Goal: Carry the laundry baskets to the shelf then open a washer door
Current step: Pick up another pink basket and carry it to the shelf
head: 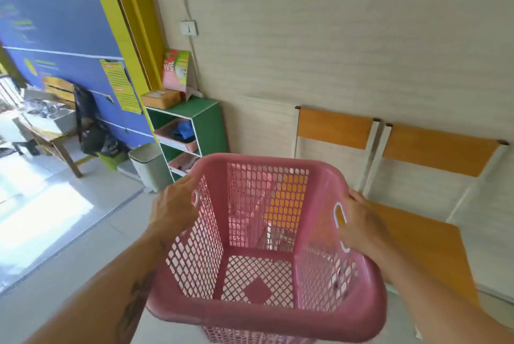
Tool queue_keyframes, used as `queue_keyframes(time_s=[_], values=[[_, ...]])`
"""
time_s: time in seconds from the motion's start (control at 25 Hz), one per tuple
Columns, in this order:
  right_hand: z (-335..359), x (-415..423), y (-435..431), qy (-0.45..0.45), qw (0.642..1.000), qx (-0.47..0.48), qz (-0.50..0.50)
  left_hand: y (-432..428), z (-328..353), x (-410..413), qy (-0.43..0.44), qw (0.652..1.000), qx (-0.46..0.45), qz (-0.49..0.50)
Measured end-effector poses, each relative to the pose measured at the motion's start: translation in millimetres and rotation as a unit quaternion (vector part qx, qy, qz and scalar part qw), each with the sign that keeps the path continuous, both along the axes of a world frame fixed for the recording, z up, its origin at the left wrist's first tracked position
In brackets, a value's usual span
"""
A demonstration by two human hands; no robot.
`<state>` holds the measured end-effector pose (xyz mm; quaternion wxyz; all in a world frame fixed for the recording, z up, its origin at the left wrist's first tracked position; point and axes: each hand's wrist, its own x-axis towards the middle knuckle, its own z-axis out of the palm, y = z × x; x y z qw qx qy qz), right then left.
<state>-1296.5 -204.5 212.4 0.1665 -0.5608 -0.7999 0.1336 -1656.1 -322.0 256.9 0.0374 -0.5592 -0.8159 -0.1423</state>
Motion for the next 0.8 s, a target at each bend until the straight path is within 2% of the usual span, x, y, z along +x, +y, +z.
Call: queue_keyframes(time_s=[0.16,0.4,0.8], values=[[3,-80,65,0.004,1.0,0.004,0.021,49,24,-68,0.033,0.999,0.019,0.03],[18,-186,150,0.014,0.998,-0.004,0.059,120,46,-171,0.036,0.997,0.053,0.049],[13,-323,241,-0.032,0.998,0.006,-0.06,284,1,-332,-0.003,0.995,0.09,-0.047]])
